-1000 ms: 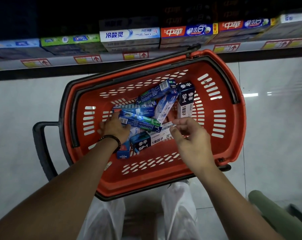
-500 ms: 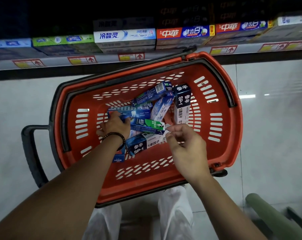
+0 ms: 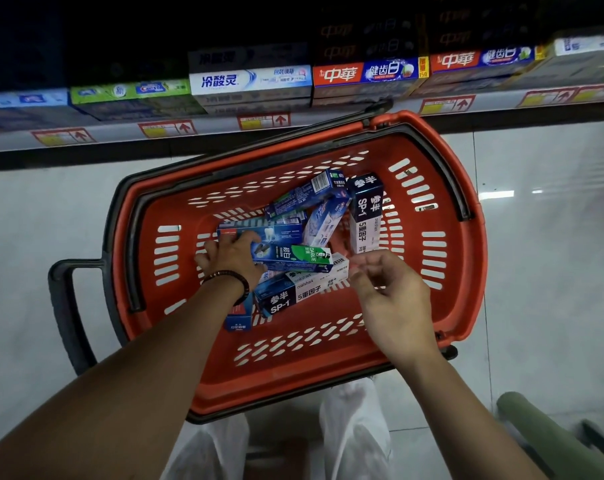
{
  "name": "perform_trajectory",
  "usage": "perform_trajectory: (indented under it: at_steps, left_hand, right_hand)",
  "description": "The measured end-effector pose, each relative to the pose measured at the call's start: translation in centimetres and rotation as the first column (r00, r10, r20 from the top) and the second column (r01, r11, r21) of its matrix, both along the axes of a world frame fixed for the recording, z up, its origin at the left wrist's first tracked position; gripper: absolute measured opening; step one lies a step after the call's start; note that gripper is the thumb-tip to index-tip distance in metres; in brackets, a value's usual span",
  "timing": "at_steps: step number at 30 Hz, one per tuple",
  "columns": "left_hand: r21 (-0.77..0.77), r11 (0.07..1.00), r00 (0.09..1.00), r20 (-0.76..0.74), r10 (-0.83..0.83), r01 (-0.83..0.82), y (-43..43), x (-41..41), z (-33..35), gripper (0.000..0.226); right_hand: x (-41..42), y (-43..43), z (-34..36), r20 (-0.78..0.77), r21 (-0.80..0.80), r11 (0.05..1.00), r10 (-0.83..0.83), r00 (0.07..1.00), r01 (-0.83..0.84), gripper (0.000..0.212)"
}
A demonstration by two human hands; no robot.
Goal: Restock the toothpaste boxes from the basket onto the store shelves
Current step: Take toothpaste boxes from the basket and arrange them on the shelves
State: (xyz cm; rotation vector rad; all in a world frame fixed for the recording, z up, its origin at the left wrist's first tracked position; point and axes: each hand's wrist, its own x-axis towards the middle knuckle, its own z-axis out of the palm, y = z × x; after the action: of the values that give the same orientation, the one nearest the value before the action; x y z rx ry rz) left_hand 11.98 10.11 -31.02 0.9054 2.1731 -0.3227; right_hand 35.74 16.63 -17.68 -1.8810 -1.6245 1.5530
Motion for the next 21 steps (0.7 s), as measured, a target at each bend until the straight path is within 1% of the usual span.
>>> perform_trajectory:
  at_steps: [5, 8, 12, 15, 21]
  left_hand:
    - [0.041, 0.996, 0.996, -0.023, -0.082, 0.083, -0.2, -0.3, 2.2, 0.049]
    - [0.094, 0.990, 0.994, -0.058, -0.095, 0.101, -1.3, -0.3, 4.1, 0.051]
    - [0.159, 0.986, 0.998, -0.047, -0.045, 0.052, -2.6, -0.3, 7.2, 0.049]
    - [0.224, 0.974, 1.000, -0.006, 0.017, -0.015, -2.8, 0.2, 10.2, 0.049]
    - [0.381, 0.923, 0.998, 0.044, 0.034, -0.048, -2.3, 1.0, 18.0, 0.050]
  right_hand:
    - [0.0, 0.1, 0.9, 0.005, 0.004, 1.000, 0.007, 1.000, -0.007, 0.012]
    - [0.1, 0.2, 1.8, 0.007, 0.005, 1.000, -0.010, 1.000, 0.010, 0.014]
    - [-0.1, 0.4, 3.3, 0.015, -0.006, 1.000, -0.016, 1.000, 0.016, 0.015]
    - [-0.2, 0.5, 5.0, 0.011, -0.009, 0.999, -0.037, 0.999, 0.037, 0.013]
    - [-0.4, 1.5, 9.5, -0.011, -0.002, 0.992, -0.126, 0.992, 0.126, 0.008]
